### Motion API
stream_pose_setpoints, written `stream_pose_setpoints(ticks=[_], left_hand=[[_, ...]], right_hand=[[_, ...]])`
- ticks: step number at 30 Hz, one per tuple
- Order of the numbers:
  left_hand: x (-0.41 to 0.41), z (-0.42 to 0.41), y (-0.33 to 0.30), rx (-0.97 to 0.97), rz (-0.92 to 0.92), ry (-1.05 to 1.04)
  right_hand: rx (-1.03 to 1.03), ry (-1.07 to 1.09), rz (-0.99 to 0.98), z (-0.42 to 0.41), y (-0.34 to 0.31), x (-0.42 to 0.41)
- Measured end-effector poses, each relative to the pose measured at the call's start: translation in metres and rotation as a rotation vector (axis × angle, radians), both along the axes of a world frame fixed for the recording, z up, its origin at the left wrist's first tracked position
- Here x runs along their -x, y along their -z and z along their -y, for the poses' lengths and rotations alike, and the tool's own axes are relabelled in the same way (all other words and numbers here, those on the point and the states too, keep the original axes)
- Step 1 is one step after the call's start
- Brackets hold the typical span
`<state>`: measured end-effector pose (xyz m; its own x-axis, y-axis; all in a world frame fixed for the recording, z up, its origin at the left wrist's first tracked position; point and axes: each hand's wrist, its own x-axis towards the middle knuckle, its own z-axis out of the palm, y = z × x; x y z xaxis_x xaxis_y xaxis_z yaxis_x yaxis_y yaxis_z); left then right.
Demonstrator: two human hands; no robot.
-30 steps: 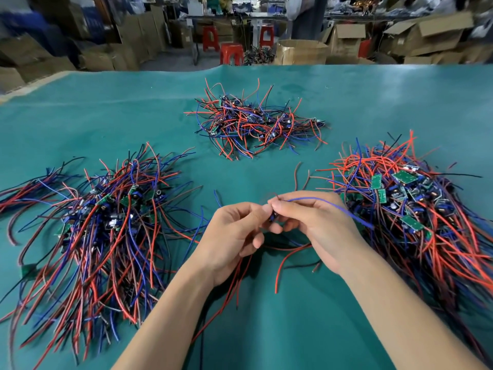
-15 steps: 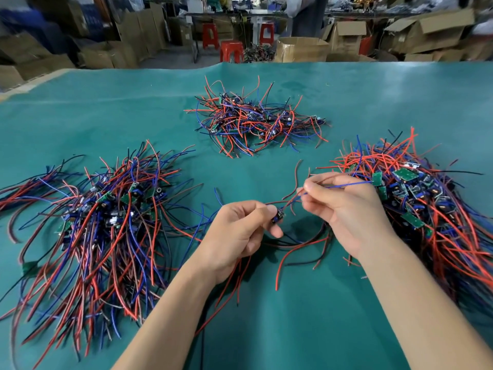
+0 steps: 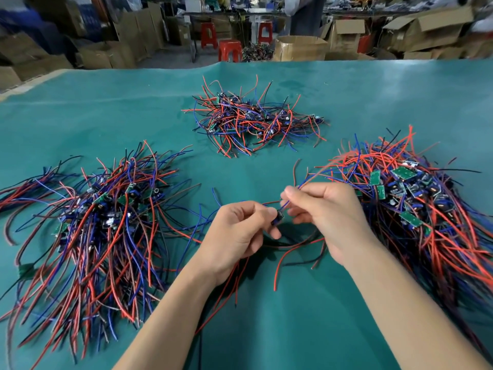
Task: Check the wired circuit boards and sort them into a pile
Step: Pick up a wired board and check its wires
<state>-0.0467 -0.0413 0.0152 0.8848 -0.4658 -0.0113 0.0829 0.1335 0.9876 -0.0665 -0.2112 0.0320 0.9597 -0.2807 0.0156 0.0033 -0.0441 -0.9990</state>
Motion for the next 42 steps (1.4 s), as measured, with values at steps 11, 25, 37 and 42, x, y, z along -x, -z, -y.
stream_pose_setpoints(ticks=[11,25,37,42], left_hand=[[0.002,-0.002,-0.003,-0.006,-0.021,0.113],[-0.002,-0.003,0.001,0.143,-0.059,0.029],[0.001,-0.007,-0.002,0.006,0.033,0.263],[0.001,-0.004,-0.002,0.018,0.014,0.23]], right_hand=[[0.143,0.543,0.301,0.041,-0.001,-0.014],[0.452,0.013,0.256,-0.028,0.005,0.008],[0.08,0.408,0.43,0.03,-0.059,0.015],[0.264,0.402,0.43,0.1,-0.112,0.031]])
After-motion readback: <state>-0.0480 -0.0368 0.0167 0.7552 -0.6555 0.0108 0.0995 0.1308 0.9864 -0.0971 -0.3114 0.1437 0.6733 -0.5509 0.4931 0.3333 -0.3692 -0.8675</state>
